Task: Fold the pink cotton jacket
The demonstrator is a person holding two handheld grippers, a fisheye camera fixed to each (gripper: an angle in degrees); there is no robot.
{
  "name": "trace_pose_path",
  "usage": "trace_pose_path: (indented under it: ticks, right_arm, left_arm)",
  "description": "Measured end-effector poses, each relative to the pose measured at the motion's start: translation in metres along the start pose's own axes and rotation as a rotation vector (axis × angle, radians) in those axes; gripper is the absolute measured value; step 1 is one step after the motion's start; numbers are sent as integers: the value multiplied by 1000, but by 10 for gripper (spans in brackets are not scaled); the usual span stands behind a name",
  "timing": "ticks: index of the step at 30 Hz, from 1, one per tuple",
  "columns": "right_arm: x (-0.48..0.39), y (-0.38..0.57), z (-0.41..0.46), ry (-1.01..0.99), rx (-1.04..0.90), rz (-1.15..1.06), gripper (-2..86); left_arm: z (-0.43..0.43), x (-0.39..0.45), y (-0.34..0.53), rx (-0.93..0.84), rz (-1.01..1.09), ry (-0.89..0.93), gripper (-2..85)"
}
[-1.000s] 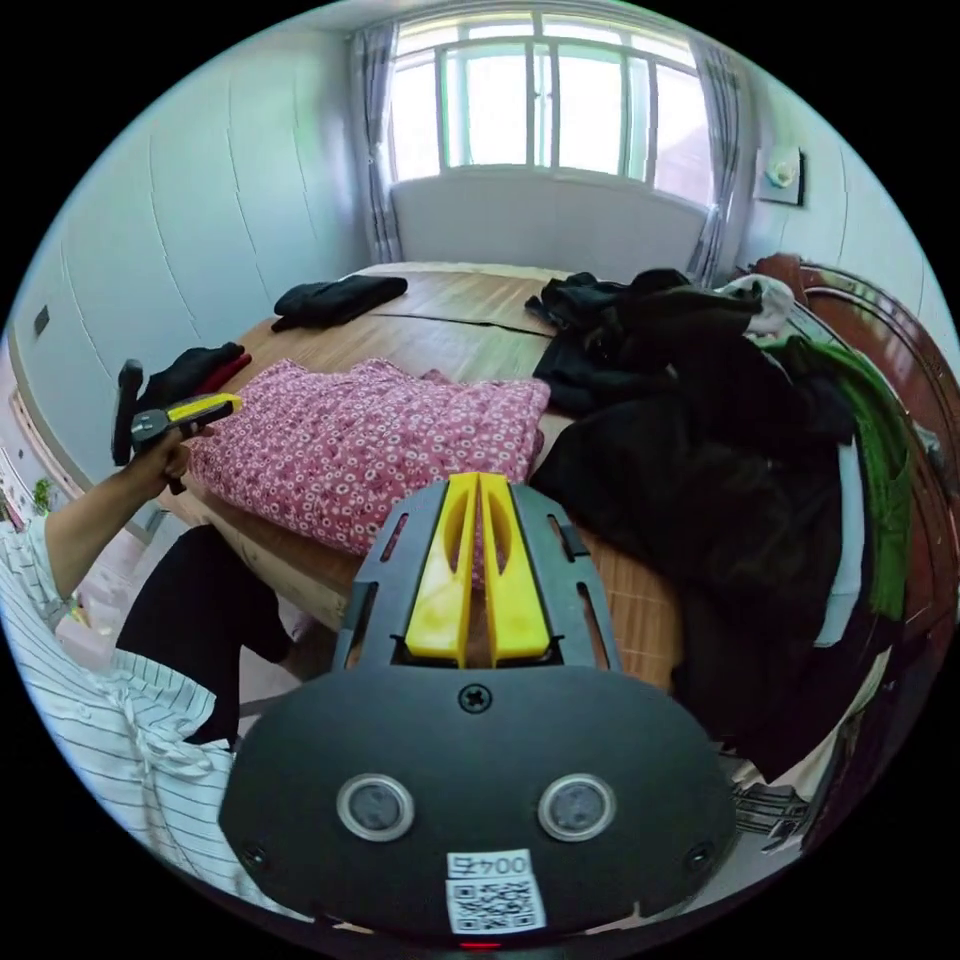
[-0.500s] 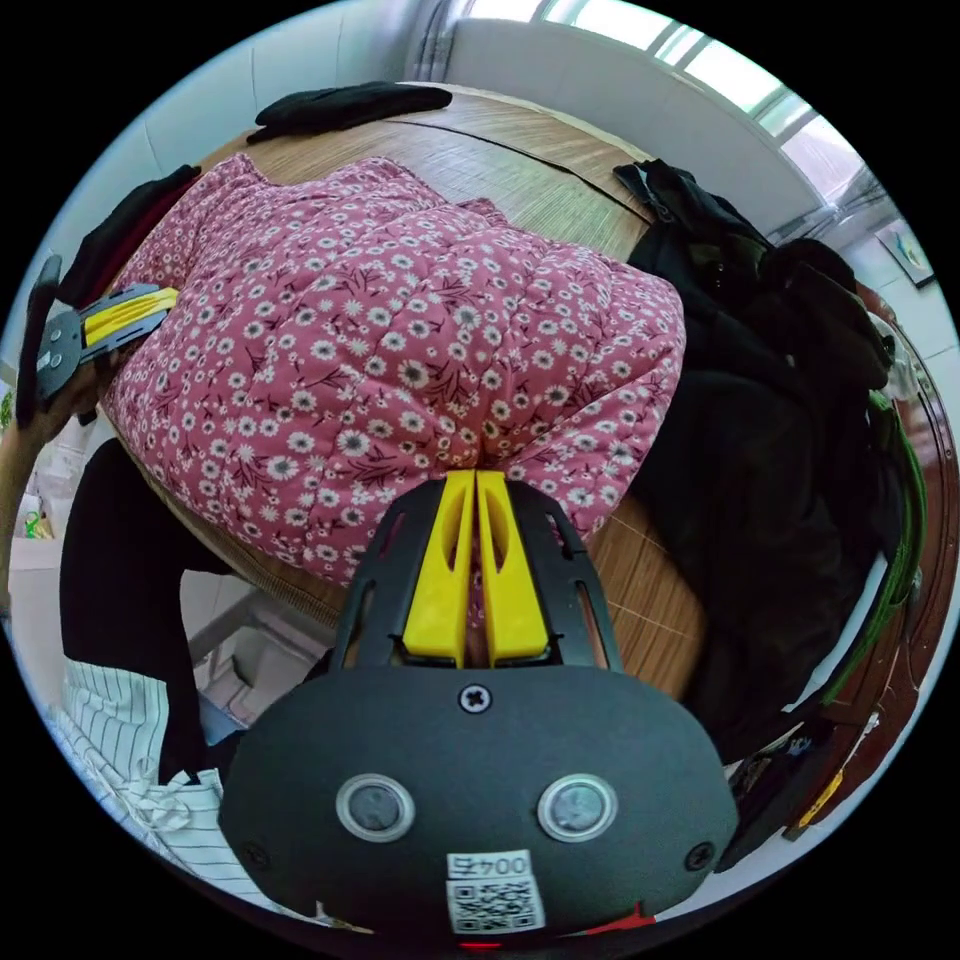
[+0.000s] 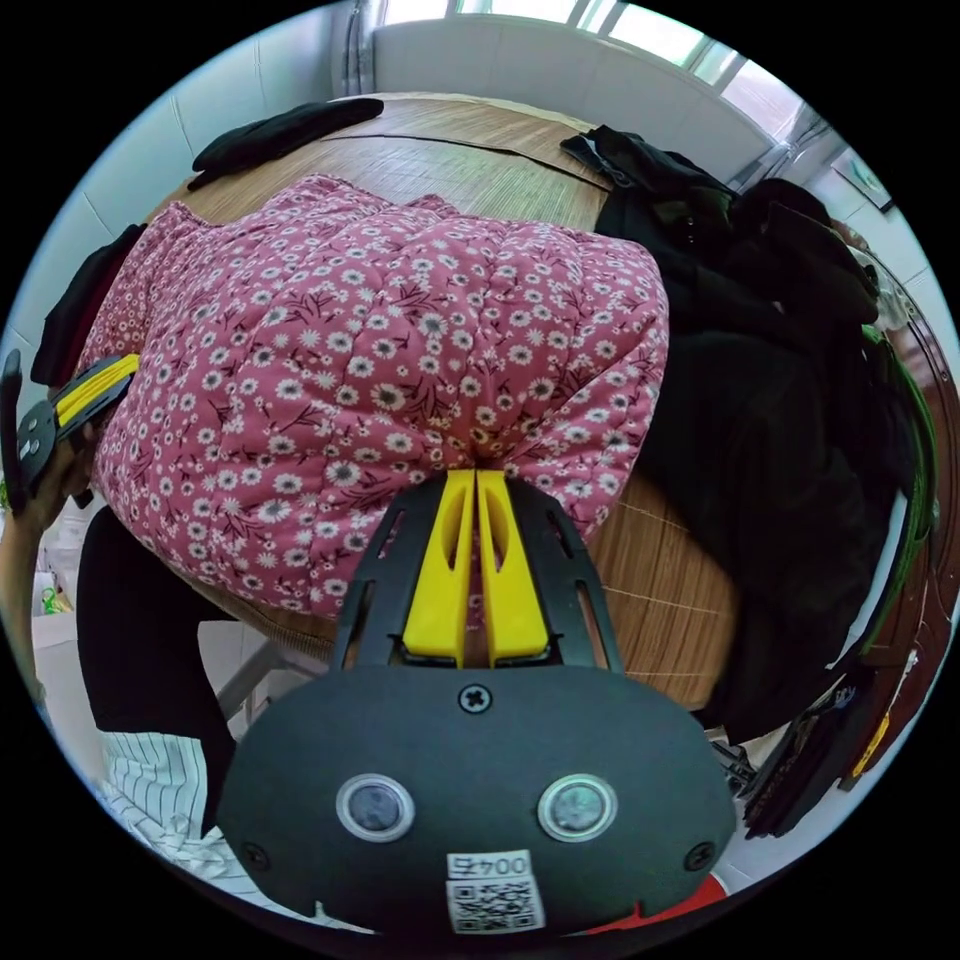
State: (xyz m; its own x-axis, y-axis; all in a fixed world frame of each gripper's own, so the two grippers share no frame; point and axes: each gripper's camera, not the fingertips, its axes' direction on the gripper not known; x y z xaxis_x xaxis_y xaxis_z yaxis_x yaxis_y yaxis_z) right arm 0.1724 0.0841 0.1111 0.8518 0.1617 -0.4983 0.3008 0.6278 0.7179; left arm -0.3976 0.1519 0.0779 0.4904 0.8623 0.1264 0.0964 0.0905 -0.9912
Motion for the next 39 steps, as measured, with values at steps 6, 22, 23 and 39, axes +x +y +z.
trace_pose_path:
  ticks: [6, 22, 23, 39]
  right_arm:
    - [36, 30, -27, -21, 135, -25, 0]
    - [232, 141, -82, -774, 426, 464, 133]
    - [257, 168, -70, -895, 436, 585, 135]
    - [379, 210, -13, -1111, 411, 962, 159]
  left_arm:
    - [5, 3, 0, -11, -10, -5, 4]
    - [-97, 71, -32, 340, -123, 96, 7]
    - [-91, 93, -42, 347, -86, 94, 7]
    - [10, 168, -87, 95, 44, -17, 4]
